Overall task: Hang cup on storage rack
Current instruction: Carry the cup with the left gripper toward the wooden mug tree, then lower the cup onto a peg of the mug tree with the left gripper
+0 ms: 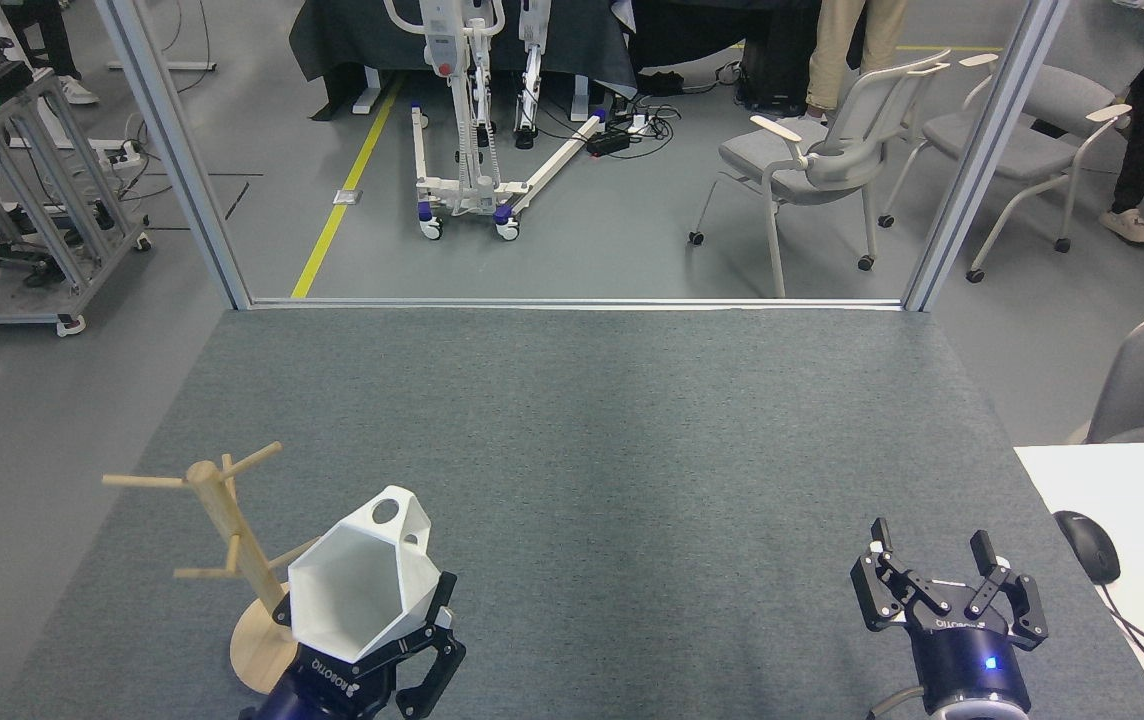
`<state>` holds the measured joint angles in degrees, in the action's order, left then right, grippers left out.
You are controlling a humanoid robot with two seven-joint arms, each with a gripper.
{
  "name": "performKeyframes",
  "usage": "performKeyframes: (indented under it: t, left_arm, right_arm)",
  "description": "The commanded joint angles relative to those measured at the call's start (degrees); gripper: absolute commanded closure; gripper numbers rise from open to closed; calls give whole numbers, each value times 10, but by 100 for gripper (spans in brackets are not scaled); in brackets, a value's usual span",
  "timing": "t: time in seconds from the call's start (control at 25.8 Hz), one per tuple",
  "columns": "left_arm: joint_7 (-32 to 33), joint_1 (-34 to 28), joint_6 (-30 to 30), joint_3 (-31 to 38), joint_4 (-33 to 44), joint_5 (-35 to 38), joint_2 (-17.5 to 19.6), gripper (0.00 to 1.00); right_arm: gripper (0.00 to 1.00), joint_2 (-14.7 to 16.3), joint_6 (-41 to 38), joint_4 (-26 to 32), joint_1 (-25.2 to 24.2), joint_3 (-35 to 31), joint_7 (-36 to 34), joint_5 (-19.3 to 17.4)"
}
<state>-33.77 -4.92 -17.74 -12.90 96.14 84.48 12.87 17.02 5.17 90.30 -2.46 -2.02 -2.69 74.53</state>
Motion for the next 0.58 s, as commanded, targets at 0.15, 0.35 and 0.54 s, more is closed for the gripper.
performKeyframes:
  t: [0.15, 0.35, 0.54]
  left_arm:
    - [4, 9, -142, 47, -4, 0, 0, 100]
    - [11, 10, -226, 87, -17, -1, -9, 100]
    - [11, 3, -273, 130, -17, -5, -20, 100]
  right_arm:
    - [1, 0, -1, 0, 0, 0, -1, 0]
    - [1, -1, -1, -1, 0, -1, -1, 0]
    - [1, -2, 0, -1, -1, 0, -1, 1]
